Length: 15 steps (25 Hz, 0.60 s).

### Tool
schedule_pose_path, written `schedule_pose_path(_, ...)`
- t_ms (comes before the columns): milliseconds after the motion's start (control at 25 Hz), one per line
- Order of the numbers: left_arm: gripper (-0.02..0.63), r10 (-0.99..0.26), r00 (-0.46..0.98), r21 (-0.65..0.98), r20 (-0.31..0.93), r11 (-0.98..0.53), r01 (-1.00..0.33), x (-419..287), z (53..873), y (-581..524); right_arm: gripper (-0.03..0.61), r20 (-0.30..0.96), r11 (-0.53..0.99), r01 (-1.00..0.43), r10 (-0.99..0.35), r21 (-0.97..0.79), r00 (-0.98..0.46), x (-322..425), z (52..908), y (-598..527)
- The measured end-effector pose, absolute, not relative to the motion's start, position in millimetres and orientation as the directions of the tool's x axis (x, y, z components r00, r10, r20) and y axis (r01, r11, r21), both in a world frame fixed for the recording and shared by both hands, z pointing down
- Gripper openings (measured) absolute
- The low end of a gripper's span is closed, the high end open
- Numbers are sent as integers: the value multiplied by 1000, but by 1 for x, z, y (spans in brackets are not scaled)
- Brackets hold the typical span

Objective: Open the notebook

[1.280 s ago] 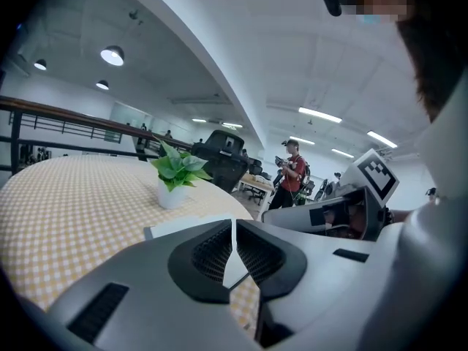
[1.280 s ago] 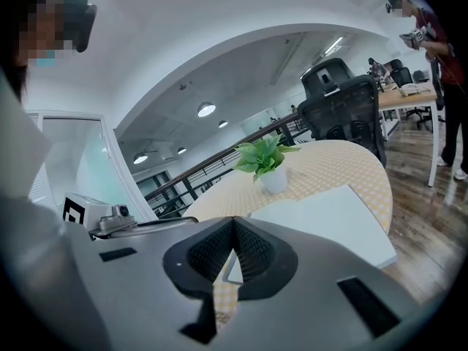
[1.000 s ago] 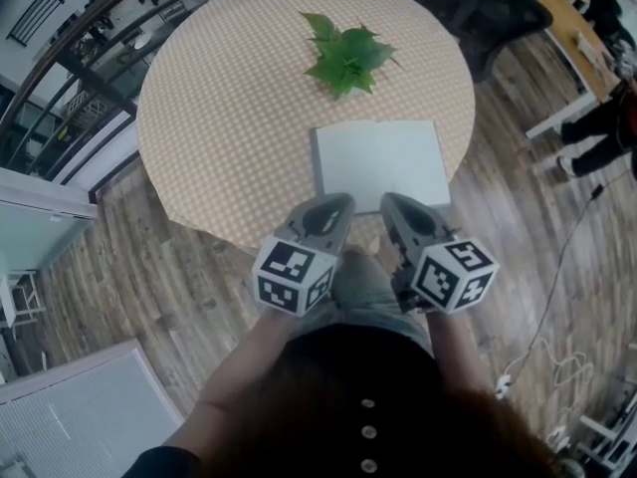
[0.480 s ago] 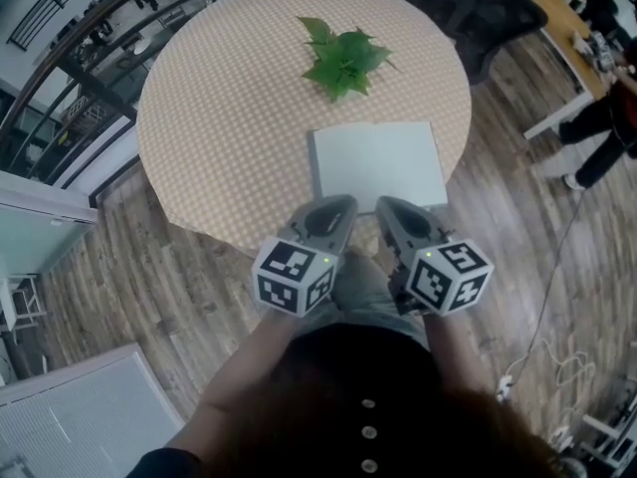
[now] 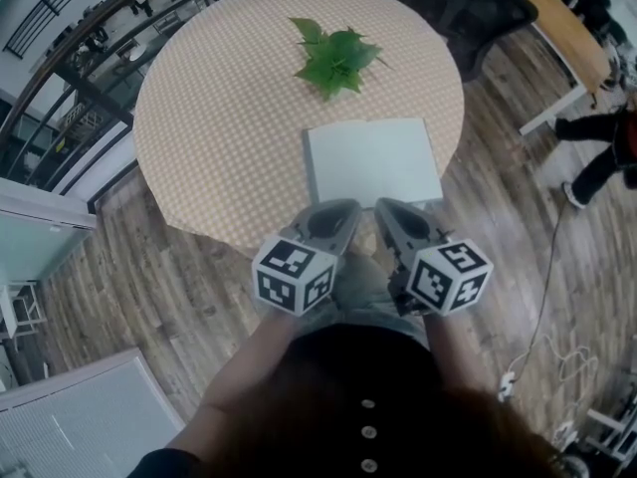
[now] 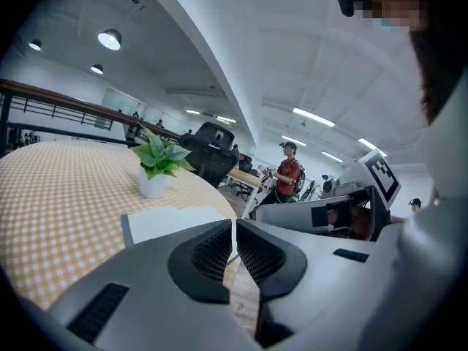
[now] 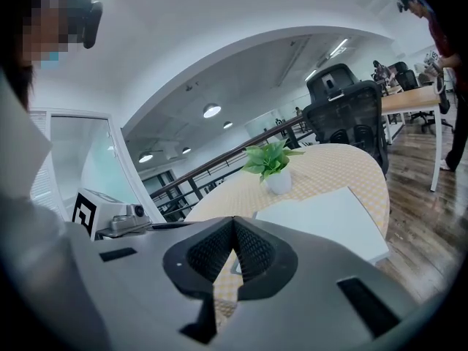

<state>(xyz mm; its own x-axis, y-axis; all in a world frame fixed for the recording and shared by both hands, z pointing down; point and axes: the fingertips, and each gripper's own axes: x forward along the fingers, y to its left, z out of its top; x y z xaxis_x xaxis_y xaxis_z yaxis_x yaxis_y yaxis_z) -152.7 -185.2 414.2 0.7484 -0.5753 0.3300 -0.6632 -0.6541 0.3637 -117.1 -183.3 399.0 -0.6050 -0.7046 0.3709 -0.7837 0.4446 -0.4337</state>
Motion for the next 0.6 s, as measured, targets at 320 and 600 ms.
schedule_pose_path(320, 28, -556, 767, 374, 321, -670, -642, -148, 411, -180, 11, 377, 435, -788, -707, -435, -599, -116, 401, -179)
schedule_pose_path(600, 28, -553, 772, 386, 313, -669, -636, -146, 411, -183, 11, 382, 426, -795, -712, -433, -589, -111, 404, -177)
